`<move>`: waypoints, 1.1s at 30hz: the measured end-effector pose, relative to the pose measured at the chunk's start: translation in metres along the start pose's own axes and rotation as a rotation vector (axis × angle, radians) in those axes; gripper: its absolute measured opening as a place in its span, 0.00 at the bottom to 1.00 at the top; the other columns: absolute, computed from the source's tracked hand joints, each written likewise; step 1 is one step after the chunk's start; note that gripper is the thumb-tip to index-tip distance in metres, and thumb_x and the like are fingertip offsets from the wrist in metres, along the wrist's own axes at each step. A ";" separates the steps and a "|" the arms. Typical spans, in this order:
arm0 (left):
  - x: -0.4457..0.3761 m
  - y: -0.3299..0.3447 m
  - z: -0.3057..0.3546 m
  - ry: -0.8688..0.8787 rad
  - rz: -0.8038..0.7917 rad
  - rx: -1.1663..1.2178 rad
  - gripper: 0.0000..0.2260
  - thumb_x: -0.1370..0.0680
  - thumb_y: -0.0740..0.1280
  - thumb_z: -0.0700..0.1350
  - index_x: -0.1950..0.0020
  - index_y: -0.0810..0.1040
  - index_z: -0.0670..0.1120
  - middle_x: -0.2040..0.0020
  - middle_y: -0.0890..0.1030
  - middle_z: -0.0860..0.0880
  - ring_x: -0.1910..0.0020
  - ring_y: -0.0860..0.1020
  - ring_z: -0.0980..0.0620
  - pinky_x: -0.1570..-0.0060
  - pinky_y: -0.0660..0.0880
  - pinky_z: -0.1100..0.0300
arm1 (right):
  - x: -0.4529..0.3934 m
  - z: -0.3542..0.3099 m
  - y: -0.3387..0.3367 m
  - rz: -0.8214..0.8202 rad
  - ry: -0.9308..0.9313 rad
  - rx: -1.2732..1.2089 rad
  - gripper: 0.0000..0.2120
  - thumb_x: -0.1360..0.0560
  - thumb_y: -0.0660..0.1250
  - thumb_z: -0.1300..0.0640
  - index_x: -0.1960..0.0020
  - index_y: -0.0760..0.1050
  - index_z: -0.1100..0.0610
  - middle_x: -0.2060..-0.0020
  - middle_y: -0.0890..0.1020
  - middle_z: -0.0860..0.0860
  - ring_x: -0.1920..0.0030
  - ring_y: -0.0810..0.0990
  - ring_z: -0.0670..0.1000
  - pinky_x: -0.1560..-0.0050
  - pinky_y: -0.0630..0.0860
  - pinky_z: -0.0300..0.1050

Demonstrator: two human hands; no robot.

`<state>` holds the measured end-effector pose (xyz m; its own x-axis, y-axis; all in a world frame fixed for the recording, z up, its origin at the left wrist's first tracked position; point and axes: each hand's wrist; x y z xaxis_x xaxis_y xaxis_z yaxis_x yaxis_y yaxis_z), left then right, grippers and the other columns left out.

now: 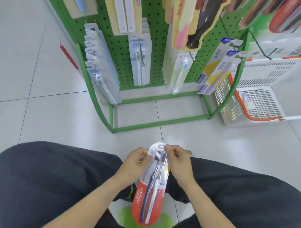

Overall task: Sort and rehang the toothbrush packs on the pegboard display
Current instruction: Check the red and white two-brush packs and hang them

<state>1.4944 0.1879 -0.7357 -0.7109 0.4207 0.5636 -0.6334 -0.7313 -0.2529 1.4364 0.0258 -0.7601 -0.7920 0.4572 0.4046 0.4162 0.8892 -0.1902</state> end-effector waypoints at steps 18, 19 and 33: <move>0.006 -0.001 0.002 0.111 0.142 -0.111 0.02 0.17 0.64 0.48 0.47 0.75 0.51 0.55 0.85 0.53 0.60 0.84 0.56 0.55 0.82 0.51 | 0.013 0.009 -0.001 -0.102 -0.439 0.351 0.18 0.25 0.73 0.45 0.37 0.81 0.48 0.41 0.77 0.43 0.38 0.76 0.45 0.41 0.72 0.31; 0.007 -0.001 0.003 0.104 0.139 -0.115 0.02 0.17 0.64 0.48 0.47 0.75 0.51 0.56 0.85 0.53 0.60 0.84 0.56 0.55 0.82 0.51 | 0.012 0.009 -0.002 -0.142 -0.445 0.390 0.20 0.26 0.73 0.43 0.37 0.81 0.49 0.43 0.77 0.43 0.41 0.77 0.46 0.43 0.73 0.33; 0.011 0.000 0.011 0.109 0.148 -0.041 0.08 0.22 0.72 0.47 0.44 0.80 0.57 0.59 0.86 0.55 0.64 0.84 0.56 0.57 0.83 0.51 | 0.002 0.013 -0.006 -0.211 0.031 -0.255 0.23 0.31 0.78 0.71 0.38 0.82 0.58 0.45 0.86 0.55 0.45 0.85 0.55 0.42 0.82 0.51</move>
<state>1.4899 0.1862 -0.7209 -0.8249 0.3670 0.4299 -0.5294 -0.7682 -0.3601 1.4265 0.0214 -0.7702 -0.8603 0.2592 0.4390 0.3459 0.9293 0.1291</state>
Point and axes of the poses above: each hand's wrist, its own x-axis away from the middle knuckle, its own y-axis out of the palm, z = x × y
